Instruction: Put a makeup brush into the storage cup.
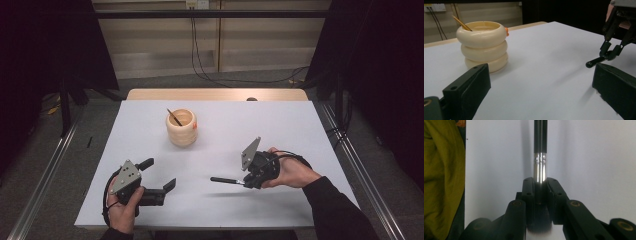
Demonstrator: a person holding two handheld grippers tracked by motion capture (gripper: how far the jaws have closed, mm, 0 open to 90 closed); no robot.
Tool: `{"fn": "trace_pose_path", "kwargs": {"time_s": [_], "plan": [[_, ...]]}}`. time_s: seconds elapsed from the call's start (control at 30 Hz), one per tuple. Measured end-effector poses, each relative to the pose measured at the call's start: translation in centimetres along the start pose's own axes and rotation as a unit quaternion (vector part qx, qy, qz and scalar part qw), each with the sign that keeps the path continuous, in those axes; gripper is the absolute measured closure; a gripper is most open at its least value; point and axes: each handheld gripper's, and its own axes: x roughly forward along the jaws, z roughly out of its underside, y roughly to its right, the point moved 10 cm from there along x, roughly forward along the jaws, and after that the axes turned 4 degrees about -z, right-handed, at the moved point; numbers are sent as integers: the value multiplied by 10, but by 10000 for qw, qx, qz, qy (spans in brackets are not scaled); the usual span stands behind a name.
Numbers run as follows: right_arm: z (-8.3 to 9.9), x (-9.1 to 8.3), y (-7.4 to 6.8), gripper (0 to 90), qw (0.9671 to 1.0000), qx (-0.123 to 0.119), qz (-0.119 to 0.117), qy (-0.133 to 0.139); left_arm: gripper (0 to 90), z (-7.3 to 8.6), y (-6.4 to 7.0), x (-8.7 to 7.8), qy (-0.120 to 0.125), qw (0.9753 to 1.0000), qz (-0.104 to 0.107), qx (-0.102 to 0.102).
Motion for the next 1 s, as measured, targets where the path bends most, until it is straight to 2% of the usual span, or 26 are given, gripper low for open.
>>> {"fn": "trace_pose_path", "kwargs": {"time_s": [0.07,0.13,0.2,0.23,0.27,0.33,0.4,0.43,0.5,0.53,0.57,0.67,0.7,0.73,0.77,0.87,0.9,0.93,1.0], "plan": [[0,1,0,779,10000,37,-6,-2,16,0,-1,0,-2,10000,24,1],[-1,-1,2,779,9999,-48,19,86,15,-2,-1,0,8,10000,36,3],[-1,-2,1,779,9999,16,-19,99,13,-4,0,-1,26,10000,53,16],[-1,-3,3,778,9999,-44,12,146,13,-5,1,-1,47,9999,99,9],[-1,-3,2,779,9999,10,2,150,13,-7,2,-1,52,9999,94,34],[-1,-4,3,779,9998,-27,13,186,15,-12,4,-2,94,9999,13,52],[0,-5,1,779,9998,14,-27,173,15,-18,9,-1,151,9998,121,95],[-1,-5,1,779,9997,-75,-42,210,14,-20,10,-2,141,9997,130,150],[-1,-5,1,779,9997,-63,-33,213,14,-25,16,-1,232,9992,318,76],[-1,-6,1,779,9998,-62,-30,210,14,-26,16,-1,214,9994,222,143],[-1,-5,1,778,9997,-62,-48,212,14,-28,17,-1,226,9992,278,185],[-1,-6,0,779,9997,-15,-48,222,14,-31,18,1,187,9992,230,260],[-1,-7,0,779,9997,-32,-48,233,14,-32,18,2,212,9989,293,303],[-1,-7,0,779,9997,-39,-66,242,15,-34,17,2,195,9991,238,287],[-1,-8,0,779,9997,14,-42,245,15,-37,18,3,233,9990,274,263],[-1,-9,2,779,9995,-53,-8,298,11,-45,21,4,302,9984,365,303],[-1,-10,2,779,9995,-50,-15,304,11,-47,23,6,377,9983,396,194],[-1,-10,1,779,9995,18,-8,309,11,-47,23,6,360,9983,400,212],[-2,-10,1,779,9994,-70,-18,329,13,-45,25,11,300,9981,524,150]]}}
